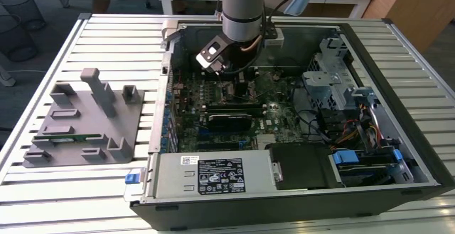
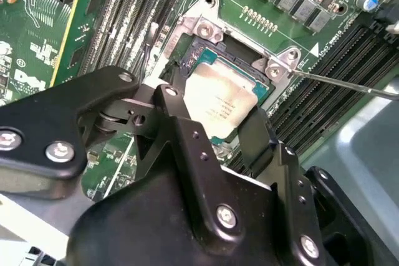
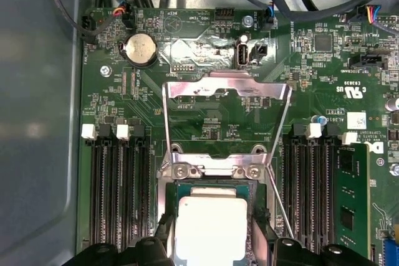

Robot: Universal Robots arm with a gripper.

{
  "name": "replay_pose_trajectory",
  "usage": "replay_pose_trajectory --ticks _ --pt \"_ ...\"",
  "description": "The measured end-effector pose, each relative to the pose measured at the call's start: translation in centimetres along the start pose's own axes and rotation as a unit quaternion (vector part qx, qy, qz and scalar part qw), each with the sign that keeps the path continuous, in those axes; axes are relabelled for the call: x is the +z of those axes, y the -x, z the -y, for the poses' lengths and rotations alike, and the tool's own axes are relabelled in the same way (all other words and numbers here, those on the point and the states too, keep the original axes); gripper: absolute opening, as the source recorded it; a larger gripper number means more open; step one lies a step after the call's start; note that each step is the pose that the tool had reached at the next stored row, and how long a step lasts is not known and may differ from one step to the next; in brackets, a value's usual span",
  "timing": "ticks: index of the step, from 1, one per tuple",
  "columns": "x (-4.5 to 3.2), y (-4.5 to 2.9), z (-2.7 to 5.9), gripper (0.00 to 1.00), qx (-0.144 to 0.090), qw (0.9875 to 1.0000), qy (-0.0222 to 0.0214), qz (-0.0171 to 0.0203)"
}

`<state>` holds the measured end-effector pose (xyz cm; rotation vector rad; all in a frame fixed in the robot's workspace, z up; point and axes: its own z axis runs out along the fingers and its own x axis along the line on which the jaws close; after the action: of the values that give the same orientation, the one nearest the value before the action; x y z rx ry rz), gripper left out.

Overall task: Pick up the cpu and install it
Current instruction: 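Place the cpu into insertion slot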

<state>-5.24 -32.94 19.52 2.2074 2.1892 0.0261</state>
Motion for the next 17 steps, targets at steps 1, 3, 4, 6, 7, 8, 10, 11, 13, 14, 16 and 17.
replay_pose_trajectory --ticks 1,3,4,6,7,8,10,11,13,14,16,17 --pt "-0.04 0.00 0.00 0.60 0.000 1.0000 0.0000 0.0000" --pt "-0.07 -0.01 -0.01 0.60 0.000 1.0000 0.0001 -0.0002" --pt "-0.07 -0.01 -0.01 0.60 0.000 1.0000 0.0001 -0.0002" --pt "-0.08 0.02 0.00 0.60 0.000 1.0000 0.0001 -0.0001" --pt "-0.09 0.07 0.00 0.60 0.000 1.0000 0.0000 0.0000" --pt "-0.08 0.15 -0.01 0.60 0.000 1.0000 0.0000 -0.0001" --pt "-0.09 0.33 0.00 0.58 -0.001 1.0000 -0.0001 0.0000" --pt "-0.08 0.41 -0.01 0.52 -0.001 1.0000 0.0000 0.0000" --pt "-0.08 0.45 -0.01 0.52 -0.001 1.0000 0.0000 -0.0001" --pt "-0.07 0.45 -0.01 0.52 -0.001 1.0000 0.0001 -0.0001" --pt "-0.07 0.44 -0.01 0.52 -0.001 1.0000 0.0001 -0.0001" --pt "-0.07 0.39 -0.01 0.52 0.000 1.0000 0.0001 -0.0001"
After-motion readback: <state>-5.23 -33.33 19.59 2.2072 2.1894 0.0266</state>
